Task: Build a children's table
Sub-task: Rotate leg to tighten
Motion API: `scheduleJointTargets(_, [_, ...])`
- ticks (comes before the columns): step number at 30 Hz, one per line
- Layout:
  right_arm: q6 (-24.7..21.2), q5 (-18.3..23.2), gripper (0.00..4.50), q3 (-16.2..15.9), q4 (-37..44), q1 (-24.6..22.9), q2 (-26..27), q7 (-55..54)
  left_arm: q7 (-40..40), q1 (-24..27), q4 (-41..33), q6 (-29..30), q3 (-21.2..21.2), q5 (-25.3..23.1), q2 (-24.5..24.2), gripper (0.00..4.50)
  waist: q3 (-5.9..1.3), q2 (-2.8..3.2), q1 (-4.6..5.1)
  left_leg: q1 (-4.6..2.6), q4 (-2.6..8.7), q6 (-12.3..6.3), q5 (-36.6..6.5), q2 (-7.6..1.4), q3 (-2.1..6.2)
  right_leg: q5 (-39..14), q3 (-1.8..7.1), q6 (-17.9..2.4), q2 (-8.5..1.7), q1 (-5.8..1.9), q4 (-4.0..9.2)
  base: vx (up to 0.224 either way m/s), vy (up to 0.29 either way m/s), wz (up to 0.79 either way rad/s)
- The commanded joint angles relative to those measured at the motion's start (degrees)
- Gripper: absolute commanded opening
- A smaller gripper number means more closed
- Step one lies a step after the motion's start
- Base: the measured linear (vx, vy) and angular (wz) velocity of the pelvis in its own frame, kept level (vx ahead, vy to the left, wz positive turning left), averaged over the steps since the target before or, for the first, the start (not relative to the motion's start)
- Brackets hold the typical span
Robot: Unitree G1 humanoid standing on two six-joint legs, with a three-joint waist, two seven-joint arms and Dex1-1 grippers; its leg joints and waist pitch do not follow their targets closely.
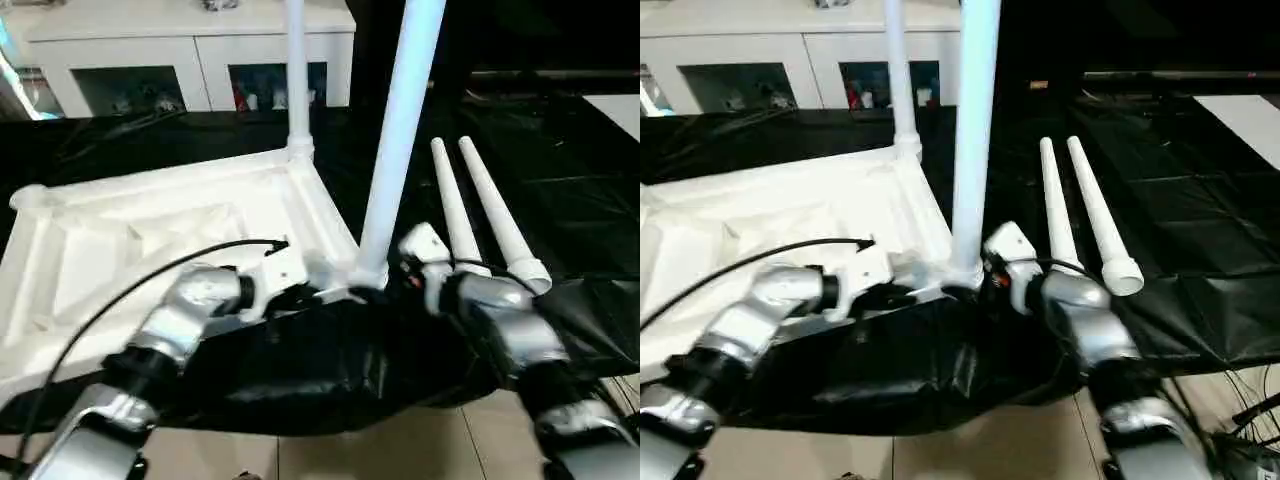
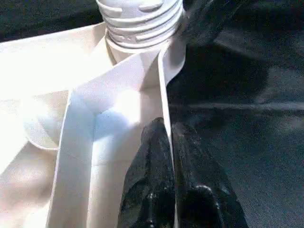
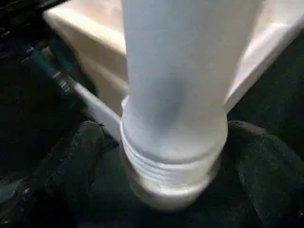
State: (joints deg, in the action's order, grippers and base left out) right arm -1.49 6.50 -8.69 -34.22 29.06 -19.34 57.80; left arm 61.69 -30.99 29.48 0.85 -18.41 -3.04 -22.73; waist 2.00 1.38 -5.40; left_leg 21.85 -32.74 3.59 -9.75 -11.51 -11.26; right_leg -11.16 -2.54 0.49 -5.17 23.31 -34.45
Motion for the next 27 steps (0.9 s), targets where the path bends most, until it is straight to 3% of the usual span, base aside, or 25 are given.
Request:
scheduleJointTargets(1, [2.2,-0.2,4.34,-1.1,1.5,0.1,-1.2,3.4,4.7,1.8,-1.1,-0.4,-2.0,1.1,-0.6,0.00,-3.90,-0.40,-0.22,-0.77,2.33,-7.18,-4.5,-1.47,0.37,9.5,1.37,-16.8,-2.12,-3.02,1.81,0.000,0.000,0.00])
scheduleJointTargets(5, [3.1,-0.4,4.34,-1.6,1.6,0.3,-2.1,5.3,7.9,2.3,-2.5,0.1,-2.1,2.4,-1.8,0.00,-3.50,-0.42,-0.27,-0.96,2.62,-6.13,-8.3,-1.71,0.27,2.3,1.44,-16.5,-2.34,-2.81,2.39,0.000,0.000,0.00])
scheduleJointTargets(11, [3.3,0.8,4.34,-2.0,1.9,0.6,-2.2,8.4,11.0,2.7,-4.2,1.2,-2.2,3.7,-2.8,0.00,-2.96,-0.42,-0.25,-1.11,3.26,-2.37,-14.2,-1.90,0.43,-7.7,1.71,-14.4,-2.51,-2.42,3.11,0.000,0.000,0.00])
scheduleJointTargets(16, [3.3,0.7,4.18,-2.1,1.0,0.7,-2.1,9.5,10.9,2.6,-3.9,1.1,-2.2,3.2,-2.9,0.00,-3.08,-0.57,-0.25,-1.11,3.18,-2.09,-13.6,-1.84,0.44,-7.0,1.77,-14.1,-2.49,-2.41,3.01,0.000,0.000,0.00])
scheduleJointTargets(21, [3.0,1.3,3.72,-1.9,0.8,0.7,-1.9,10.7,11.1,2.4,-3.7,1.4,-2.2,3.2,-3.1,0.00,-3.37,-0.49,-0.31,-0.86,2.75,-3.56,-10.3,-1.70,0.39,-1.8,1.62,-15.0,-2.39,-2.64,2.45,0.000,0.000,0.00])
scheduleJointTargets(27, [2.6,1.4,3.20,-2.0,0.8,0.4,-1.9,11.3,11.1,2.2,-3.6,1.4,-2.3,3.0,-3.2,0.00,-3.35,-0.48,-0.36,-0.90,2.74,-3.72,-10.8,-1.74,0.40,-2.8,1.59,-15.2,-2.44,-2.63,2.52,0.000,0.000,0.00])
